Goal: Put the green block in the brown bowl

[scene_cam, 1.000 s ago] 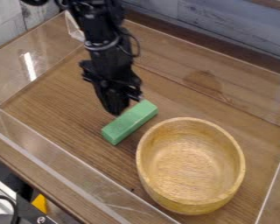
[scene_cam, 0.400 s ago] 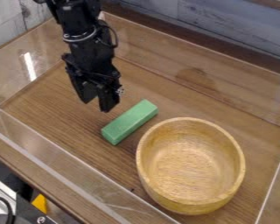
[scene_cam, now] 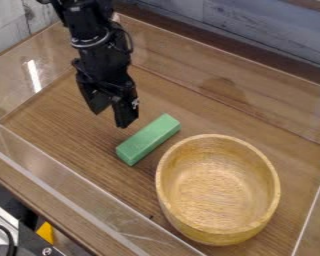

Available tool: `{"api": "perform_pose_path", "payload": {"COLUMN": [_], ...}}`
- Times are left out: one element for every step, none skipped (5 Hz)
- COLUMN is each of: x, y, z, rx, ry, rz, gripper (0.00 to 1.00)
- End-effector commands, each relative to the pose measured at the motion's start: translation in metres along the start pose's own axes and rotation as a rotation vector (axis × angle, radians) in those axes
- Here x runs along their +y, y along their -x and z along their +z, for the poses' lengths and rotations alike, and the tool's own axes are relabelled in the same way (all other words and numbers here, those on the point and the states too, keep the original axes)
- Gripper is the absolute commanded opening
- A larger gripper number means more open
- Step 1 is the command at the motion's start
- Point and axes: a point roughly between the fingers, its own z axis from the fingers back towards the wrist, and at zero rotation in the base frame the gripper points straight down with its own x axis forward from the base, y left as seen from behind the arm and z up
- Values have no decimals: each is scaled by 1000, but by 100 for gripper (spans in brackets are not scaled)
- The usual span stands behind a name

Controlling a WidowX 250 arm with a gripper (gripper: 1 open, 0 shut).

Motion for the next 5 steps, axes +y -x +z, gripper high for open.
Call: {"api": "perform_pose_path", "payload": {"x": [0, -3, -6, -9, -20], "y": [-1, 1, -2, -4, -9], "z": [10, 10, 5, 0, -12], "rx": [-39, -43, -51, -58, -56], "ry": [-23, -25, -31, -38, -35], "rz": [23, 49, 111, 173, 148], "gripper": [100, 100, 100, 100, 100]}}
